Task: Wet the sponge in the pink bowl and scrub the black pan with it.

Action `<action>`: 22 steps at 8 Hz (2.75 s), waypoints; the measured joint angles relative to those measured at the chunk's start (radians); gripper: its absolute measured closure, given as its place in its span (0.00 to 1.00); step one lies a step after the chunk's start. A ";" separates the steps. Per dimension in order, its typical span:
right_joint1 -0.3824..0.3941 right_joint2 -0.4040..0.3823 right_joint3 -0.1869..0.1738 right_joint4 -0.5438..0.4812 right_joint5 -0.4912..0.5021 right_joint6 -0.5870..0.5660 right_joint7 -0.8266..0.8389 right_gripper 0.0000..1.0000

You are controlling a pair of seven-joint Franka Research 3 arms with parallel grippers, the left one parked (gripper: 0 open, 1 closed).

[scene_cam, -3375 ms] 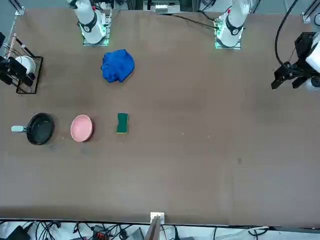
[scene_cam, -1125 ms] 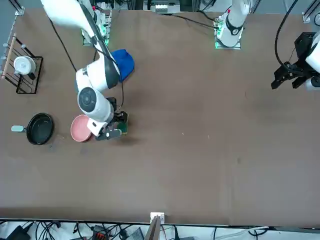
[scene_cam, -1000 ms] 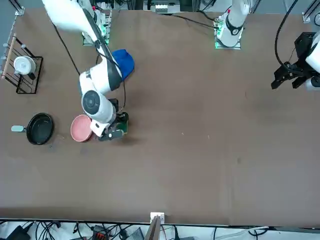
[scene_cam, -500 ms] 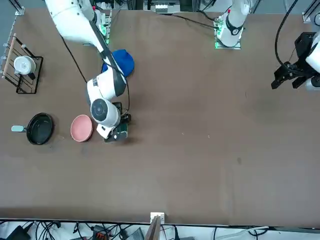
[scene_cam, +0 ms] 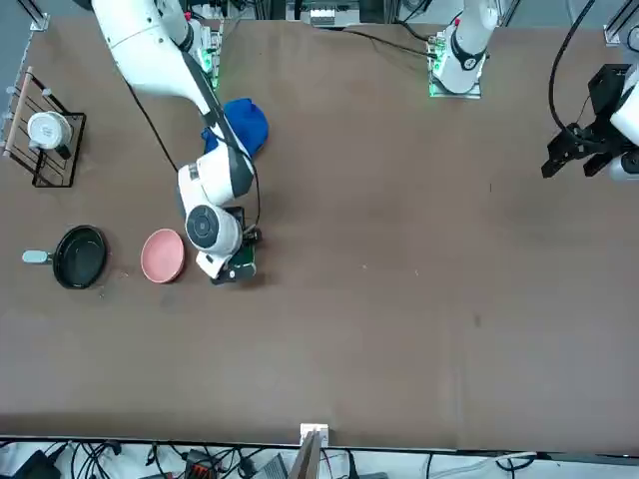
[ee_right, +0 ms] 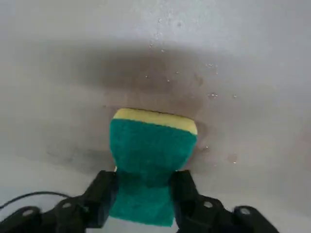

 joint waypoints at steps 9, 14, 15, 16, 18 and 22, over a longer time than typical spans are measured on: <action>-0.094 -0.150 -0.045 0.026 -0.003 -0.126 0.018 0.92; -0.274 -0.164 -0.048 -0.004 -0.032 -0.182 -0.119 0.94; -0.285 -0.150 -0.048 -0.010 -0.045 -0.178 -0.119 0.94; -0.294 -0.143 -0.048 -0.016 -0.051 -0.174 -0.121 0.94; -0.319 -0.142 -0.048 -0.032 -0.052 -0.167 -0.134 0.94; -0.340 -0.129 -0.048 -0.102 -0.052 -0.074 -0.137 0.94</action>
